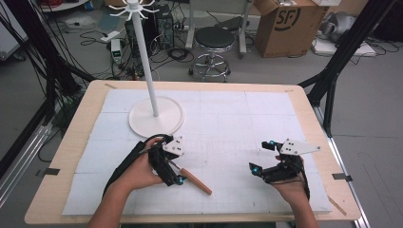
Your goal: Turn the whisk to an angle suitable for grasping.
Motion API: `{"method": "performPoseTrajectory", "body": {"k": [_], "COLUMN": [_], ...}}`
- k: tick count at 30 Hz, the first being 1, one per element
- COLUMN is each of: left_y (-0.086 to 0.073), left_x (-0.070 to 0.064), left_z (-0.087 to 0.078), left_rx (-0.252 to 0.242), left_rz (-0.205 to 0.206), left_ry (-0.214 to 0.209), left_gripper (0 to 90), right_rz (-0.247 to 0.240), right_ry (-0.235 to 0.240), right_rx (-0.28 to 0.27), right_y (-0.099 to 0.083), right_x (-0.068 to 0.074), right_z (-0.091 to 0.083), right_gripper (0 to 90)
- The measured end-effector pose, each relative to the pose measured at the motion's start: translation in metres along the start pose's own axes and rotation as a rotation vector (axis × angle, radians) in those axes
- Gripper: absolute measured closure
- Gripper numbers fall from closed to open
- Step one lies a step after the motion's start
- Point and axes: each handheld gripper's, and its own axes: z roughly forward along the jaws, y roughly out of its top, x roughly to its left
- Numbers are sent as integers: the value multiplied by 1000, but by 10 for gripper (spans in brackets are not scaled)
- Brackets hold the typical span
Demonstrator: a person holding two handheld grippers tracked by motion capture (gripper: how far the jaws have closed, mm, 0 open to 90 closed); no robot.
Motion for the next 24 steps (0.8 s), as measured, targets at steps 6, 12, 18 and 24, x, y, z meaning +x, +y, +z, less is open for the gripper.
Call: {"method": "performPoseTrajectory", "body": {"k": [6, 12, 18, 24], "left_y": [6, 4, 3, 3], "left_x": [0, 2, 3, 2], "left_z": [6, 12, 16, 23], "left_rx": [38, 78, 98, 130], "left_rz": [18, 21, 22, 32], "left_ry": [-17, -15, -20, -22], "left_gripper": [20, 32, 34, 80], "right_rz": [2, -1, 1, 1], "right_ry": [-2, 0, -2, -5], "right_rx": [-1, 3, 4, 4], "right_y": [0, 0, -1, -1], "right_x": [0, 0, 0, -1], "right_z": [0, 1, 1, 1], "right_gripper": [20, 20, 20, 20]}}
